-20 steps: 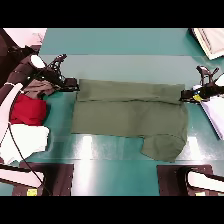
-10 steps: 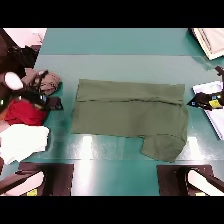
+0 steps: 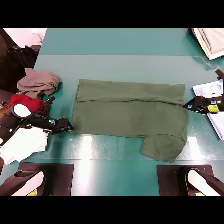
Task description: Fold the shirts.
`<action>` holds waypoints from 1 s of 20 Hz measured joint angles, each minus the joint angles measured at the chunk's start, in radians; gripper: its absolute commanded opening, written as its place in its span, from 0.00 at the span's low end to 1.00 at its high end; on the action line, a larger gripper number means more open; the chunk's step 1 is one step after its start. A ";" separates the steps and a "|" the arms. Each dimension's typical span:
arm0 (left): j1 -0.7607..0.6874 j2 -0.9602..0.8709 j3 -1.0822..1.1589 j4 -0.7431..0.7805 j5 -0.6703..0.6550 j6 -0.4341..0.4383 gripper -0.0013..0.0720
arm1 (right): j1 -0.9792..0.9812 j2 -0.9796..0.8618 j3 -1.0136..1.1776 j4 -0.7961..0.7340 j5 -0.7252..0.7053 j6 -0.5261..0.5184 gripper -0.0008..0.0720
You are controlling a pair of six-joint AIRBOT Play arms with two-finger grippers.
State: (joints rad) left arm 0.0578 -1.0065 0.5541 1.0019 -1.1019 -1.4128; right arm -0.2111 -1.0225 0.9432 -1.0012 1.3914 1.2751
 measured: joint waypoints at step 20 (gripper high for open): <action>0.000 0.004 -0.026 -0.122 0.098 0.046 0.05 | -0.016 0.019 -0.031 -0.075 0.066 0.005 0.45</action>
State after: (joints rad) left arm 0.0582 -1.0023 0.5278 0.8803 -1.0042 -1.3670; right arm -0.2272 -1.0031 0.9127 -1.0760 1.4574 1.2797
